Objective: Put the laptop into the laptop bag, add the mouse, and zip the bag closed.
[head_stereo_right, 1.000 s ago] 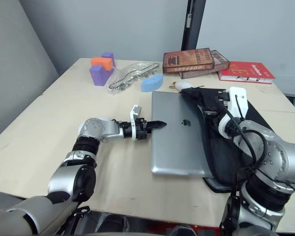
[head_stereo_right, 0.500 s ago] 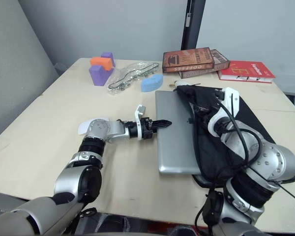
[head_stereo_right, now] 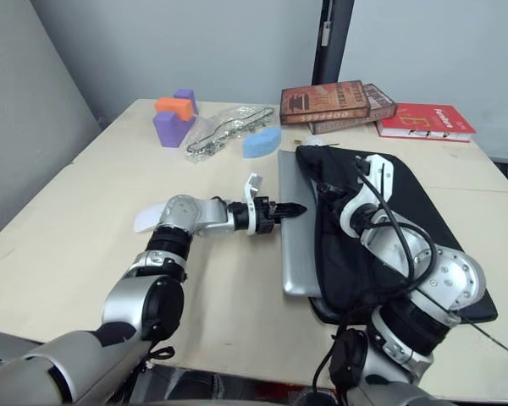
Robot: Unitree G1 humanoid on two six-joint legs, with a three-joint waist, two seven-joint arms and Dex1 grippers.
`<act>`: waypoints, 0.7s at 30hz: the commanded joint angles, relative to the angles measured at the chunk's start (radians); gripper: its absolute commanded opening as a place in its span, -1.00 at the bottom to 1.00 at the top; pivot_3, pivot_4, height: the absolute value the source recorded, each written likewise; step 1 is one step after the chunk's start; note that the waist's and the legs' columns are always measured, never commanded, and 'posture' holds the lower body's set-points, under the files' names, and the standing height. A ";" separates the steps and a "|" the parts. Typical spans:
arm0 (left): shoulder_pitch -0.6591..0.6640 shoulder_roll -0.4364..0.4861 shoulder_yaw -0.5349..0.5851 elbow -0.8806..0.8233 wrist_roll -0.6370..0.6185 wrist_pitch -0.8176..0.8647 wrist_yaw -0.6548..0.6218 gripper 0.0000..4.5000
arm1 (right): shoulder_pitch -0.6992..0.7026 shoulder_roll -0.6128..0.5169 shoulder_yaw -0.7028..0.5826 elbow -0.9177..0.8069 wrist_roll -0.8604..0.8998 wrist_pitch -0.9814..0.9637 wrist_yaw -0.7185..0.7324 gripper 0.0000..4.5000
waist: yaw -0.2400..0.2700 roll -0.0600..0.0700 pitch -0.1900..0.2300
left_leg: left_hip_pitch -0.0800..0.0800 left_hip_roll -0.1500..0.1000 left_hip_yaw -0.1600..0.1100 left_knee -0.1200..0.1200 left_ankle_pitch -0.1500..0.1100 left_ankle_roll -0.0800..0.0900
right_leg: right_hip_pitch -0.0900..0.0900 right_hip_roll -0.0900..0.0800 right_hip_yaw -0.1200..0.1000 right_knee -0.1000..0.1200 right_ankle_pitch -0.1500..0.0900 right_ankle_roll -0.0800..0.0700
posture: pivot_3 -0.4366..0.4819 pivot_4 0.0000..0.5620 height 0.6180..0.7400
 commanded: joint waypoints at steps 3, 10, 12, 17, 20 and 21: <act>-0.068 -0.037 -0.016 -0.005 -0.013 -0.017 -0.068 -0.88 | -0.019 0.032 0.010 -0.011 0.067 0.005 -0.047 -0.99 | 0.001 0.000 0.000 | 0.000 0.000 0.000 0.000 0.000 0.000 | 0.000 0.000 0.000 0.000 0.000 0.000 | -0.05 -0.47 1.00; -0.073 -0.072 -0.016 0.046 0.007 -0.118 -0.120 -0.88 | -0.045 0.074 0.002 -0.016 0.115 0.005 -0.107 -0.99 | -0.001 0.000 0.000 | 0.000 0.000 0.000 0.000 0.000 0.000 | 0.000 0.000 0.000 0.001 0.000 0.000 | -0.05 -0.47 1.00; -0.080 -0.081 -0.025 0.071 0.025 -0.146 -0.131 -0.88 | -0.048 0.080 0.002 -0.014 0.128 0.005 -0.124 -0.99 | -0.001 0.000 0.000 | 0.000 0.000 0.000 0.000 0.000 0.000 | 0.000 0.000 0.000 0.001 0.000 0.000 | -0.05 -0.47 1.00; -0.079 -0.107 -0.046 0.100 0.055 -0.212 -0.138 -0.88 | -0.061 0.092 -0.004 -0.010 0.156 0.005 -0.158 -0.99 | 0.003 0.000 0.000 | 0.000 -0.001 0.000 0.000 0.000 0.000 | 0.000 -0.001 0.000 0.001 0.000 0.000 | -0.05 -0.47 1.00; -0.075 -0.124 -0.064 0.111 0.067 -0.240 -0.148 -0.88 | -0.067 0.096 -0.007 -0.005 0.171 0.005 -0.175 -0.99 | 0.004 0.000 0.000 | 0.000 -0.001 0.000 0.000 0.001 0.000 | 0.000 -0.001 0.000 0.001 0.000 0.001 | -0.05 -0.47 1.00; -0.075 -0.129 -0.065 0.116 0.068 -0.248 -0.146 -0.88 | -0.069 0.098 -0.009 -0.004 0.176 0.005 -0.180 -0.99 | 0.004 0.000 0.000 | 0.000 -0.001 0.000 0.000 0.001 0.000 | 0.000 -0.001 0.000 0.001 0.000 0.001 | -0.05 -0.47 1.00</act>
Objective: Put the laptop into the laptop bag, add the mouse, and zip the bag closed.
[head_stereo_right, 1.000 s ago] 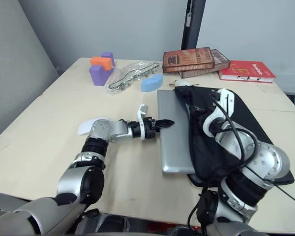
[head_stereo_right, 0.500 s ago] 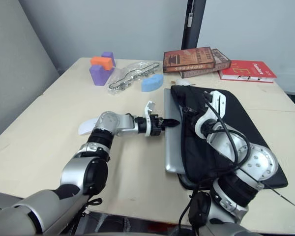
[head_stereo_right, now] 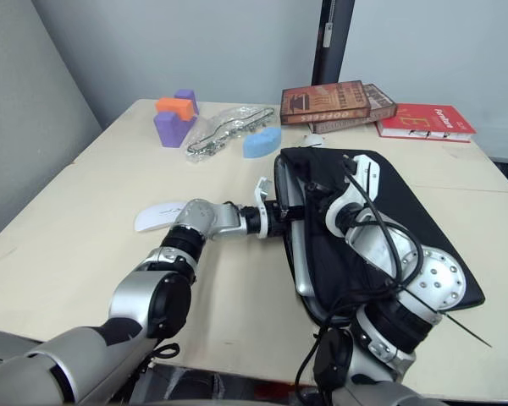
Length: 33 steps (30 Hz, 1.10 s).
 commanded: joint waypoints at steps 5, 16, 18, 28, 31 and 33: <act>-0.051 -0.120 -0.020 0.005 0.006 -0.092 -0.023 -0.88 | -0.059 0.045 -0.018 -0.004 0.083 0.005 -0.042 -0.99 | -0.001 0.000 0.000 | 0.000 0.000 0.000 0.000 0.000 0.000 | 0.000 0.000 0.000 0.000 0.000 0.000 | -0.05 -0.47 1.00; -0.023 -0.116 -0.119 -0.028 0.062 -0.175 -0.084 -0.88 | -0.084 0.030 -0.051 0.033 0.175 -0.010 -0.107 -0.99 | 0.004 0.000 0.000 | 0.000 0.000 0.000 0.000 0.000 0.000 | 0.000 0.000 0.000 0.000 0.000 0.000 | -0.05 -0.47 1.00; -0.026 -0.118 -0.127 -0.029 0.067 -0.190 -0.091 -0.88 | -0.087 0.023 -0.047 0.049 0.217 -0.024 -0.135 -0.99 | 0.004 0.000 0.000 | 0.000 0.000 0.000 0.000 0.000 0.000 | 0.000 0.000 0.000 0.000 0.000 0.001 | -0.05 -0.47 1.00; -0.087 -0.135 0.011 0.018 -0.064 -0.127 -0.021 -0.88 | 0.022 -0.083 0.117 0.139 0.543 -0.249 -0.404 -0.99 | 0.007 0.000 0.000 | 0.000 0.000 0.000 0.000 0.001 0.000 | 0.000 0.000 0.000 0.000 0.000 0.001 | -0.05 -0.47 1.00; -0.086 -0.129 0.044 0.024 -0.089 -0.123 -0.008 -0.88 | 0.063 -0.173 0.192 0.158 0.654 -0.357 -0.464 -0.99 | 0.010 0.000 0.000 | -0.001 -0.001 0.000 0.000 0.001 0.000 | 0.000 -0.001 0.000 0.000 0.000 0.001 | -0.05 -0.47 1.00; -0.084 -0.127 0.061 0.018 -0.103 -0.112 -0.006 -0.88 | 0.089 -0.235 0.240 0.162 0.719 -0.425 -0.492 -0.99 | 0.012 0.000 0.000 | -0.001 -0.001 0.000 0.000 0.001 0.000 | 0.000 -0.001 0.000 -0.001 0.000 0.001 | -0.05 -0.47 1.00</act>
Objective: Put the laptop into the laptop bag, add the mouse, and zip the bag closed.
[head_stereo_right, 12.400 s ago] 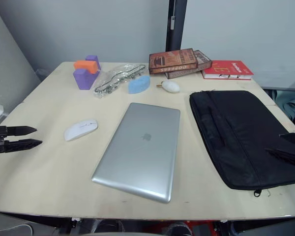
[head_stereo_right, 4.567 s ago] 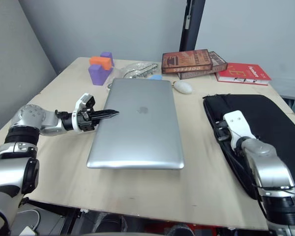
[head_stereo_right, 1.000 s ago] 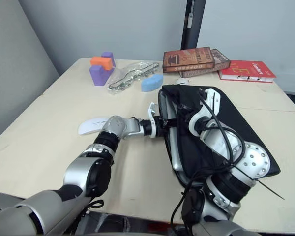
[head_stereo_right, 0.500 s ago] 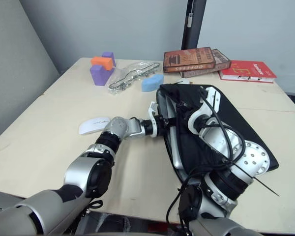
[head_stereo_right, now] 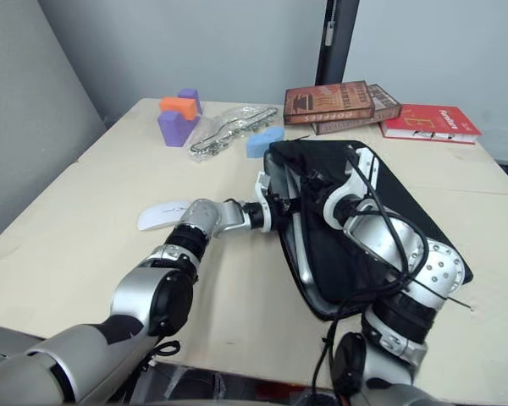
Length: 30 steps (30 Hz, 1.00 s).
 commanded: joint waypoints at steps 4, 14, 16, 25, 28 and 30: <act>-0.045 -0.126 -0.014 -0.071 -0.025 -0.016 -0.033 -0.88 | 0.042 -0.154 0.152 -0.011 0.209 -0.238 -0.073 -0.99 | 0.007 0.000 0.000 | 0.000 0.000 0.000 0.000 0.000 0.000 | 0.000 0.000 0.000 0.000 0.000 0.000 | -0.05 -0.47 1.00; -0.031 -0.154 -0.128 -0.092 0.033 -0.065 -0.085 -0.88 | 0.058 -0.261 0.300 -0.027 0.290 -0.445 -0.079 -0.99 | 0.012 0.000 0.000 | -0.001 0.000 0.000 0.002 0.000 0.000 | 0.000 0.000 0.000 0.000 0.000 0.001 | -0.05 -0.47 1.00; -0.033 -0.156 -0.125 -0.091 0.028 -0.073 -0.082 -0.88 | 0.061 -0.275 0.316 -0.031 0.295 -0.469 -0.076 -0.99 | 0.012 0.000 0.000 | -0.002 0.000 0.000 0.002 0.000 0.000 | 0.000 0.000 0.000 0.001 0.000 0.001 | -0.05 -0.47 1.00; -0.034 -0.125 -0.115 -0.087 0.010 -0.040 -0.101 -0.88 | 0.089 -0.362 0.342 -0.027 0.312 -0.519 -0.045 -0.99 | 0.011 0.000 0.000 | -0.005 0.000 0.000 0.006 0.000 0.001 | 0.000 0.000 0.000 0.001 0.001 0.002 | -0.05 -0.47 1.00; -0.029 -0.110 -0.119 -0.084 0.017 -0.026 -0.098 -0.66 | 0.096 -0.385 0.348 -0.022 0.314 -0.528 -0.033 -1.00 | 0.012 0.000 0.000 | -0.008 0.000 0.000 0.009 0.000 0.002 | 0.000 -0.001 -0.002 0.001 0.001 0.002 | -0.05 -0.47 1.00; -0.024 -0.102 -0.128 -0.086 0.025 -0.012 -0.098 -0.28 | 0.100 -0.397 0.353 -0.021 0.316 -0.532 -0.026 -1.00 | 0.014 0.000 0.000 | -0.010 0.000 0.000 0.010 0.000 0.003 | 0.000 -0.002 -0.003 0.000 0.002 0.003 | -0.05 -0.47 1.00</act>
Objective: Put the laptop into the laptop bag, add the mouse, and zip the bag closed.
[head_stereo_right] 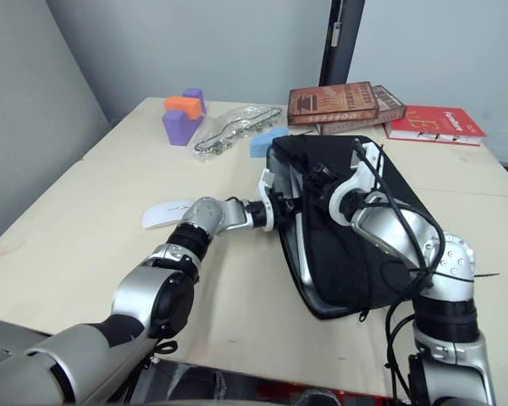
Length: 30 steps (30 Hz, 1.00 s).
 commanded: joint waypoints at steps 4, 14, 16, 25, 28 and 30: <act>-0.011 -0.077 -0.046 -0.101 0.009 0.059 -0.049 0.36 | 0.005 -0.033 0.009 -0.026 0.027 -0.057 0.020 -1.00 | 0.007 0.000 0.000 | -0.001 0.000 0.000 0.001 0.000 0.001 | 0.000 0.000 -0.001 0.000 0.000 0.000 | -0.05 -0.47 1.00; 0.024 0.023 -0.035 -0.273 -0.010 0.201 -0.052 0.98 | 0.009 -0.106 0.007 0.007 0.022 -0.063 0.069 -1.00 | 0.007 0.000 0.000 | -0.001 0.000 0.000 0.002 0.000 0.001 | 0.000 -0.001 0.000 0.001 0.000 0.001 | -0.05 -0.47 1.00; 0.046 0.067 -0.048 -0.336 -0.001 0.238 -0.049 0.98 | 0.012 -0.117 0.006 0.011 0.022 -0.063 0.077 -1.00 | 0.007 0.000 0.000 | -0.001 0.000 0.000 0.002 0.000 0.001 | 0.000 -0.001 0.000 0.001 0.000 0.001 | -0.05 -0.47 1.00; 0.064 0.275 0.023 -0.543 -0.073 0.455 -0.050 0.98 | 0.006 -0.160 0.008 0.056 0.007 -0.047 0.123 -1.00 | 0.006 0.000 0.000 | 0.000 -0.001 0.000 0.004 0.000 0.001 | 0.000 -0.002 -0.001 0.000 0.000 0.001 | -0.05 -0.47 1.00; 0.065 0.356 0.068 -0.630 -0.136 0.524 -0.095 0.98 | 0.008 -0.169 0.013 0.070 -0.001 -0.039 0.140 -1.00 | 0.004 0.000 0.000 | -0.001 -0.002 0.000 0.005 0.001 0.002 | 0.000 -0.004 -0.003 0.000 0.000 0.001 | -0.05 -0.47 1.00; 0.077 0.417 0.087 -0.690 -0.184 0.546 -0.143 0.98 | 0.011 -0.168 0.021 0.080 -0.014 -0.032 0.156 -1.00 | -0.004 0.000 0.000 | -0.002 -0.001 0.000 0.004 0.001 0.002 | -0.001 -0.004 -0.003 0.000 0.000 0.001 | -0.05 -0.47 1.00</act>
